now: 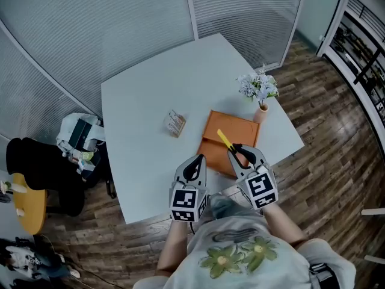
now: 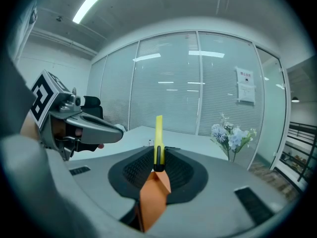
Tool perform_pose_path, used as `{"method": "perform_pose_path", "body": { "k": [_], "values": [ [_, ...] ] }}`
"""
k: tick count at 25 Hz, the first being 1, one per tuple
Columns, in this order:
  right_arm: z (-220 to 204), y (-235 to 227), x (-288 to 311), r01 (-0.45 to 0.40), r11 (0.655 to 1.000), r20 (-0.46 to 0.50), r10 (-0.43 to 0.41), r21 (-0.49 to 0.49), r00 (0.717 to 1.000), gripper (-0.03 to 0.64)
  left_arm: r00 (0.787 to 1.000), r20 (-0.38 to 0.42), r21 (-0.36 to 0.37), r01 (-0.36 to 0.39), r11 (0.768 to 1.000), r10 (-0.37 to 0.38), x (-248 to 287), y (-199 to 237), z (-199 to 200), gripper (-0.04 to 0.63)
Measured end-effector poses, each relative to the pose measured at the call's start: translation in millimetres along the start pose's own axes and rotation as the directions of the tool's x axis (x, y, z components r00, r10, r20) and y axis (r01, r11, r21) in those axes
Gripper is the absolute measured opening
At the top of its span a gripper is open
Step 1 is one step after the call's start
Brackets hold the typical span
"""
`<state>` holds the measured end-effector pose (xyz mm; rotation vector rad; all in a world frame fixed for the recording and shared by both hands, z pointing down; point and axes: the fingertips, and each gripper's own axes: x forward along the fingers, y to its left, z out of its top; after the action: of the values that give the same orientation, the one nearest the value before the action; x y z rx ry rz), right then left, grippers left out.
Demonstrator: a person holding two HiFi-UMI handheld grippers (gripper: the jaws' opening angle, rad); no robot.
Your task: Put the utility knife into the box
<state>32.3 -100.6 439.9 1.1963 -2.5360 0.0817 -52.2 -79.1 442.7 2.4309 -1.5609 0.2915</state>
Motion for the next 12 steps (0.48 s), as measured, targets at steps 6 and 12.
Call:
{"method": "perform_pose_path", "body": {
  "k": [6,12],
  "values": [
    [-9.2,-2.3,15.0,-0.020,1.000,-0.030,0.020,0.006,0.999,0.072,1.000,-0.013,-0.012,-0.009,1.000,0.009,11.2,11.8,-2.6,0.000],
    [-17.6,-4.0,30.5,-0.048,0.999,-0.064,0.049,0.014,0.997,0.072,0.999,-0.035,-0.022,-0.014,1.000,0.014,22.2,22.2,-8.8,0.000]
  ]
}}
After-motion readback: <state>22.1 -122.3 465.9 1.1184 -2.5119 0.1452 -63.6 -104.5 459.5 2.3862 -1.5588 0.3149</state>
